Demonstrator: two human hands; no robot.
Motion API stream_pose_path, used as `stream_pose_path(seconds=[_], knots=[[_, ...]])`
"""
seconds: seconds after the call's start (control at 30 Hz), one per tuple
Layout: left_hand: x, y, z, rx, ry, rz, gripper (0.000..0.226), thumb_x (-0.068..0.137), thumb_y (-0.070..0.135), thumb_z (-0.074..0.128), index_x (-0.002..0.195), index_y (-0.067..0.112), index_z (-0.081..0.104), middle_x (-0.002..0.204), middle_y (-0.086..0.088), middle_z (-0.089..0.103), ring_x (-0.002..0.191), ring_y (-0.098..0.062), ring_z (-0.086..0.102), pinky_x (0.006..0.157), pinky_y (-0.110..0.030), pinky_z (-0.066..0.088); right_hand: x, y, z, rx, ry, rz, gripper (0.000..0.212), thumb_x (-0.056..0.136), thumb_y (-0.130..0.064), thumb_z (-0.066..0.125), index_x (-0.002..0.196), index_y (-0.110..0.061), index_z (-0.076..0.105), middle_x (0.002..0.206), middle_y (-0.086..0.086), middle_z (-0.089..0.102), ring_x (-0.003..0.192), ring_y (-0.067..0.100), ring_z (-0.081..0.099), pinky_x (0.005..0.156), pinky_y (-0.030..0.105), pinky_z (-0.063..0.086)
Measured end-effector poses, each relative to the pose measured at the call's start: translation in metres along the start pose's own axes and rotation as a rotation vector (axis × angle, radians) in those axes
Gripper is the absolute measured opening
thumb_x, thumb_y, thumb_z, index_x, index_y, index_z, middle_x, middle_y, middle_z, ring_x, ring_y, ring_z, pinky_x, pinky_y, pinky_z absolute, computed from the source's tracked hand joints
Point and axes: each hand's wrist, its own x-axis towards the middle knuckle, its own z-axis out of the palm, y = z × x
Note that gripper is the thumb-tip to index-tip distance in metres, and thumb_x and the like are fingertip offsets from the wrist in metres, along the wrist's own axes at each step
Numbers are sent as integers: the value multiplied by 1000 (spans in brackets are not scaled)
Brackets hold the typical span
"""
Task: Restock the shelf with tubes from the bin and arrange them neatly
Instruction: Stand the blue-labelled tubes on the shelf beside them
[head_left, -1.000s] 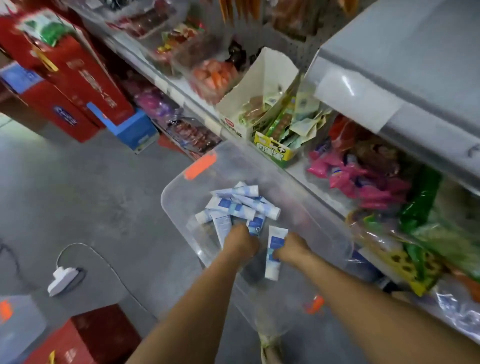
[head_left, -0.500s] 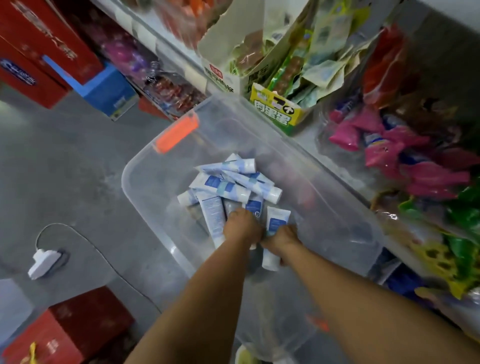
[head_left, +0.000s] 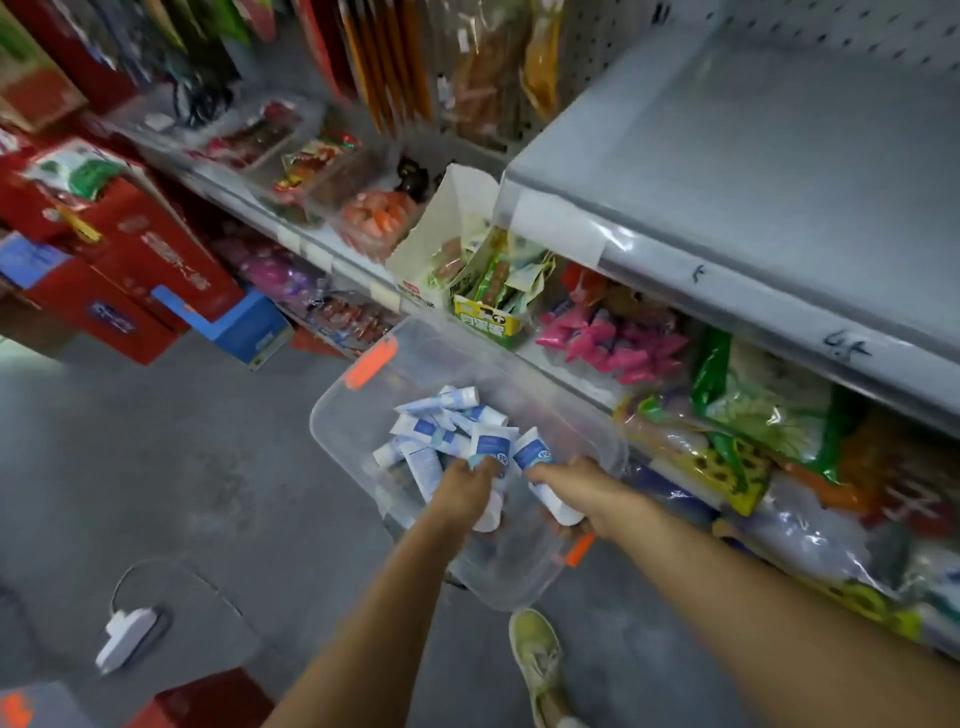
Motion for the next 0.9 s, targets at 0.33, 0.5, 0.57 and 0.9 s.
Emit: stream_pose_path(seconds=[0.33,0.5,0.57,0.9], knots=[[-157,18,33,138,-223,387,14,93,15,57,105,12,64,94,-8,71,82,-23,66,76,-41,53,-174,36,-65,222,112,-308,21,74,-18,62,93,-9,63,82,14,65,65,23,58,59,29,44],[-225,43,75,176,-299,641,23,89,-6,60,109,5,61,103,-12,70,80,-17,66,69,-28,56,-243,67,-116,305,182,-454,52,64,-10,67,116,-9,61,93,8,71,67,13,66,46,21,50],[-255,53,98,201,-327,705,25,87,-4,64,107,10,61,103,-8,71,83,-15,67,70,-27,57,-267,79,-140,376,216,-516,57,66,-3,71,121,-12,59,103,9,72,83,23,69,64,34,59],[-399,74,251,243,-404,1000,33,83,3,71,111,18,58,108,-2,70,98,-16,67,85,-39,57,-403,153,-283,339,469,-767,48,76,6,71,119,-9,56,113,8,69,97,21,69,84,37,57]])
